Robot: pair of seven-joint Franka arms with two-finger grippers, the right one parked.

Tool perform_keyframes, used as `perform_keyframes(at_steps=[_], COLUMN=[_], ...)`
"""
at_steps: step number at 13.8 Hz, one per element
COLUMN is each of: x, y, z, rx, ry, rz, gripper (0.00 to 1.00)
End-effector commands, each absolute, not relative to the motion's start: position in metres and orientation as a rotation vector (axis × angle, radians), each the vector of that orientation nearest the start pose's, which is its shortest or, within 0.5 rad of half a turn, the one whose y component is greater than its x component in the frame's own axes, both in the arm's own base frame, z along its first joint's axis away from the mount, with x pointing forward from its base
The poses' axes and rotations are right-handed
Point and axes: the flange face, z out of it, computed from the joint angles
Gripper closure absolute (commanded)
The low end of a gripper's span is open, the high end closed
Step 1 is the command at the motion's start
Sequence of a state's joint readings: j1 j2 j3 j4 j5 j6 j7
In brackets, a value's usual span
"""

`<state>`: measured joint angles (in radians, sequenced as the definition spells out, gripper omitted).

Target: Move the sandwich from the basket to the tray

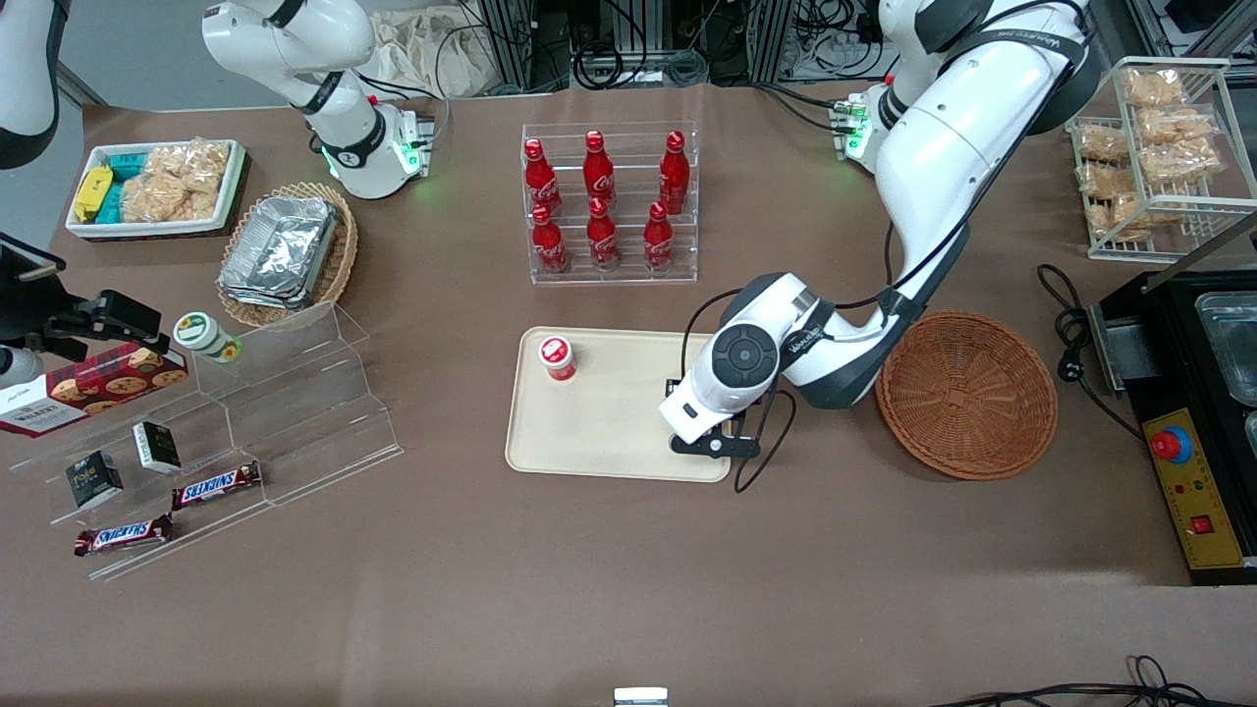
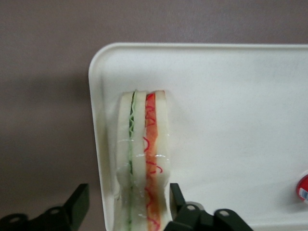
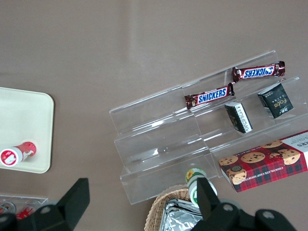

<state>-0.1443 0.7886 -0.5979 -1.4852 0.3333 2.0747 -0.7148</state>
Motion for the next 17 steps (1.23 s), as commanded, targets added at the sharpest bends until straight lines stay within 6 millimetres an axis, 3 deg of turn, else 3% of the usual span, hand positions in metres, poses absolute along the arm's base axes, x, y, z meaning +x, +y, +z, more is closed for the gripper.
perform_keyframes(at_steps=[1,3,7,9,13,17], x=[0.574,0.566,0.531,0.534,0.546,0.558], y=[-0.394,-0.362,-0.285,-0.239,-0.207,-0.168], z=[0.314,0.35,0.398,0.434,0.496,0.512], rx=[-3.113,-3.073,-3.032,-3.096,-3.098,-3.098], ry=[0.1,0.07,0.073,0.121,0.125,0.09], rz=[0.151,0.112,0.08,0.113,0.156,0.165], gripper=[0.0,0.0,0.0,0.0,0.0,0.0])
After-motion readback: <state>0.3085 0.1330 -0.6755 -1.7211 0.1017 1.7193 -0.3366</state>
